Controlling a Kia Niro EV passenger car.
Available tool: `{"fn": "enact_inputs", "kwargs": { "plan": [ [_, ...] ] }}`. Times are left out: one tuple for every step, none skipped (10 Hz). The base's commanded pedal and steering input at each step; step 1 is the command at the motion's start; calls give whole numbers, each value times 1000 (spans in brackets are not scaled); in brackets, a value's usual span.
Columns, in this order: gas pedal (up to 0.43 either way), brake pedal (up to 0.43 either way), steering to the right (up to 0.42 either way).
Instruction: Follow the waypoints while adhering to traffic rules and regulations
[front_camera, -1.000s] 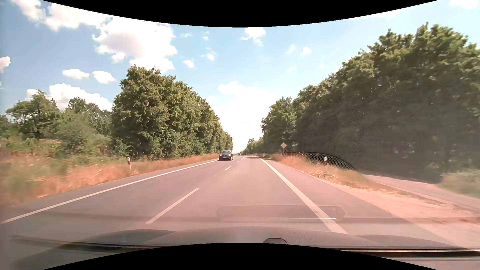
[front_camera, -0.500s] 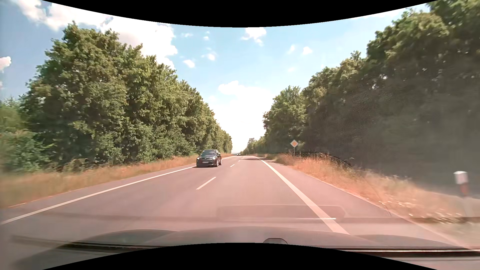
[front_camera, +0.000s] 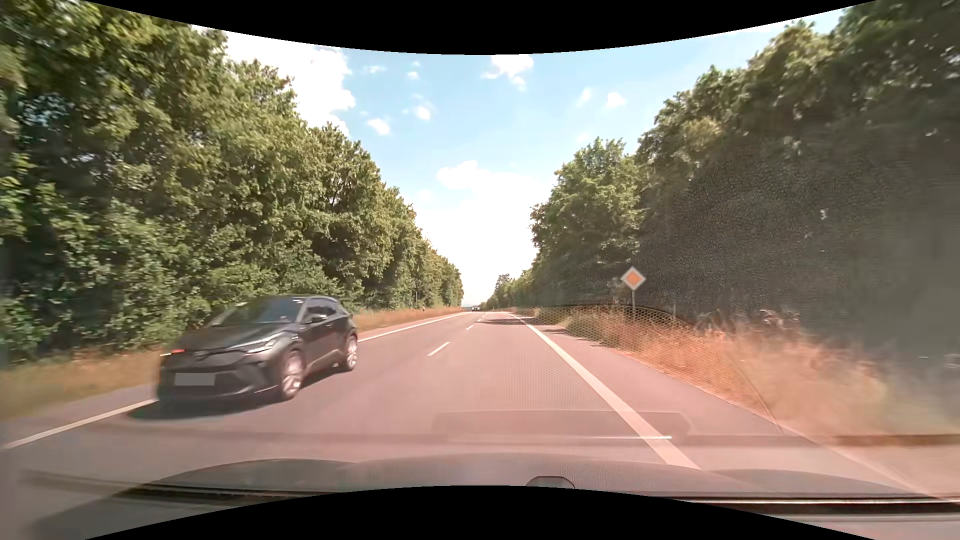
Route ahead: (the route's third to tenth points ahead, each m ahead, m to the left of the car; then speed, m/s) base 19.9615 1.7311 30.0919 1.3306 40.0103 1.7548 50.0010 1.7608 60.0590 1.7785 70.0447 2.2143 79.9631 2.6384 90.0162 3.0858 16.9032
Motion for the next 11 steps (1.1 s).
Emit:
{"fn": "enact_inputs", "kwargs": {
  "plan": [
    [209, 0, -4],
    [209, 0, -4],
    [209, 0, -4],
    [209, 0, -4],
    [209, 0, -4],
    [209, 0, -4],
    [209, 0, -4],
    [209, 0, -4],
    [209, 0, -5],
    [220, 0, -6],
    [220, 0, -6]
  ]
}}
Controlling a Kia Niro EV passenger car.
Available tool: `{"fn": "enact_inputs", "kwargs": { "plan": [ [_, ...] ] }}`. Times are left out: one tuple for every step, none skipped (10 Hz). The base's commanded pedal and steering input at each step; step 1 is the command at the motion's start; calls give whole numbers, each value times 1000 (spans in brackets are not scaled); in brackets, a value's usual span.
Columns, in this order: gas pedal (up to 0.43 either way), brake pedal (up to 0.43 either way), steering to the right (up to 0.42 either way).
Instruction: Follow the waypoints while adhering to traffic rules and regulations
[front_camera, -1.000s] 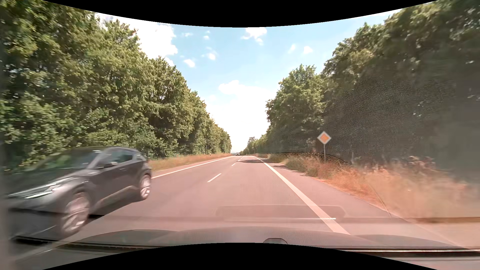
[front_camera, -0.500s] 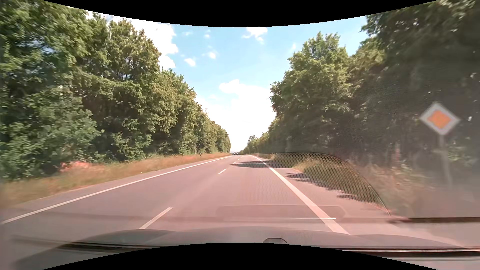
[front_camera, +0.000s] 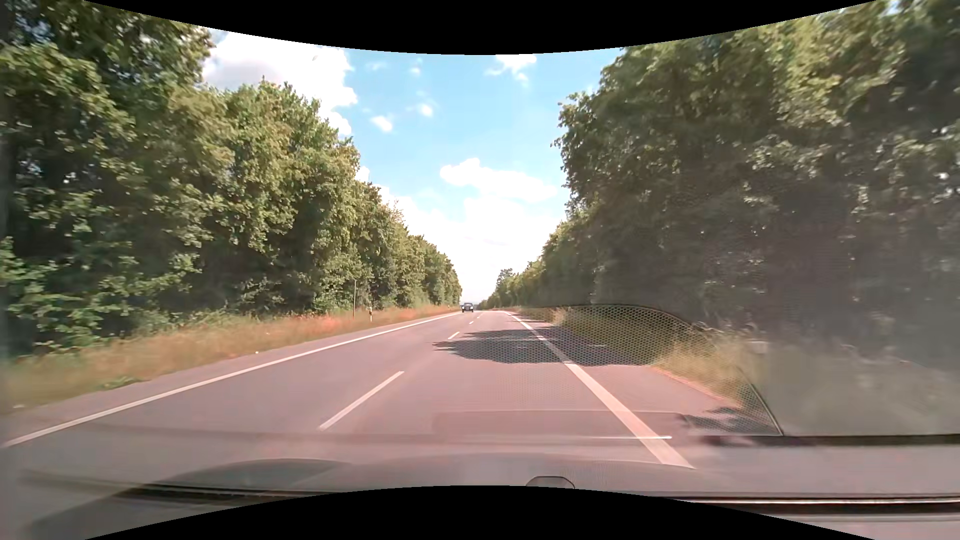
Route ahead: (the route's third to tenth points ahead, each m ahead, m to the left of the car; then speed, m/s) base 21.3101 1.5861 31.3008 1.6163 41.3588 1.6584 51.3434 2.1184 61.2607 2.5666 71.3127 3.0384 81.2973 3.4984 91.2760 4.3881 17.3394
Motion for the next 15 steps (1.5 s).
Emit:
{"fn": "enact_inputs", "kwargs": {
  "plan": [
    [220, 0, -6],
    [220, 0, -6],
    [228, 0, -6],
    [228, 0, -6],
    [228, 0, -7],
    [228, 0, -8],
    [228, 0, -8],
    [228, 0, -8],
    [228, 0, -8],
    [228, 0, -8],
    [228, 0, -8],
    [228, 0, -8],
    [228, 0, -8],
    [228, 0, -8],
    [228, 0, -8]
  ]
}}
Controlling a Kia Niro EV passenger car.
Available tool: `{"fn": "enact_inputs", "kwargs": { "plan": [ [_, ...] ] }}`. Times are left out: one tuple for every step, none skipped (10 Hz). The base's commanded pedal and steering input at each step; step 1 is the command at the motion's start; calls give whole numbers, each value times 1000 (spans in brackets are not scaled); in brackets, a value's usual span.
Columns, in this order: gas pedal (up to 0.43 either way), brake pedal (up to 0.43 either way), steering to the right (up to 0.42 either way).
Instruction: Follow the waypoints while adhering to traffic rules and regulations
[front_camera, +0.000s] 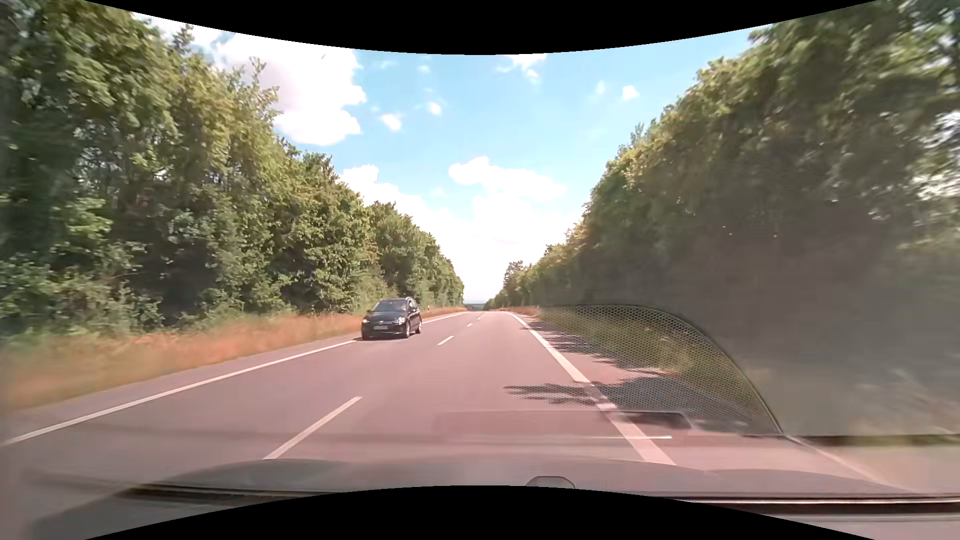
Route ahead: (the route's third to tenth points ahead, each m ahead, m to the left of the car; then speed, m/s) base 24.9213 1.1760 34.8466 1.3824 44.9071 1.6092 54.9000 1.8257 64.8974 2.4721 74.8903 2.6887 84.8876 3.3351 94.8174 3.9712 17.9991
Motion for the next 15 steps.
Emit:
{"fn": "enact_inputs", "kwargs": {
  "plan": [
    [228, 0, -8],
    [228, 0, -8],
    [228, 0, -8],
    [228, 0, -8],
    [228, 0, -8],
    [228, 0, -8],
    [228, 0, -8],
    [228, 0, -8],
    [228, 0, -8],
    [228, 0, -8],
    [228, 0, -8],
    [228, 0, -8],
    [228, 0, -8],
    [228, 0, -8],
    [228, 0, -8]
  ]
}}
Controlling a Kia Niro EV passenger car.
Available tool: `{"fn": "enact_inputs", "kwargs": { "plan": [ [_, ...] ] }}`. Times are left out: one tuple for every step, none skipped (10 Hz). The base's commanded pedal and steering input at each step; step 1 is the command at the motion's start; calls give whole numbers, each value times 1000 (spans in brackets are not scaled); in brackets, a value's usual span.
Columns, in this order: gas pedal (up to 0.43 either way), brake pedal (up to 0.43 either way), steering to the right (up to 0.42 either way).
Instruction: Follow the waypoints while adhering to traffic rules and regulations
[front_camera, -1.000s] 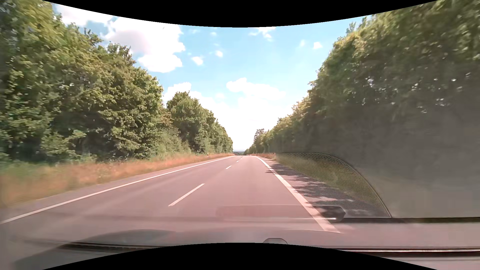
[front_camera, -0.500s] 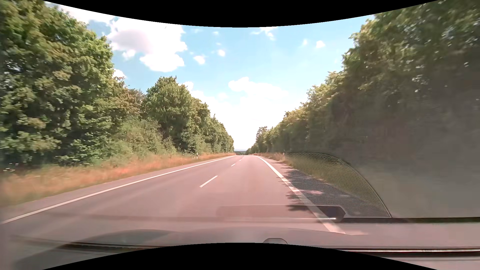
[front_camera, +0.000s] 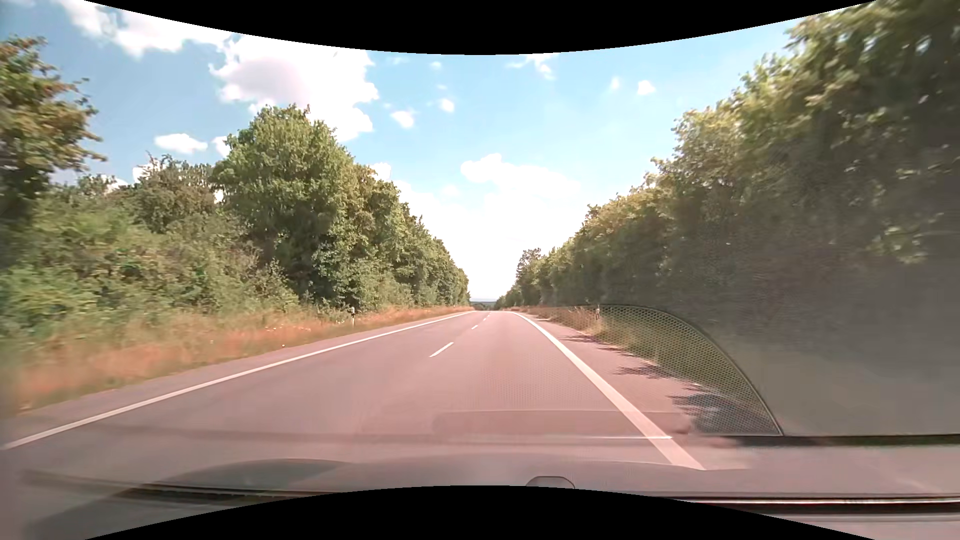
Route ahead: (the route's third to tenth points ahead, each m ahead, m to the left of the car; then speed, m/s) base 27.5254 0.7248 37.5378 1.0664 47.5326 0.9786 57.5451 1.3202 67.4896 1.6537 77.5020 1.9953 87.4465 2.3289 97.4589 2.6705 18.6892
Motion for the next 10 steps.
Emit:
{"fn": "enact_inputs", "kwargs": {
  "plan": [
    [228, 0, -7],
    [228, 0, -7],
    [228, 0, -7],
    [228, 0, -7],
    [228, 0, -6],
    [228, 0, -5],
    [228, 0, -4],
    [228, 0, -4],
    [228, 0, -4],
    [228, 0, -4]
  ]
}}
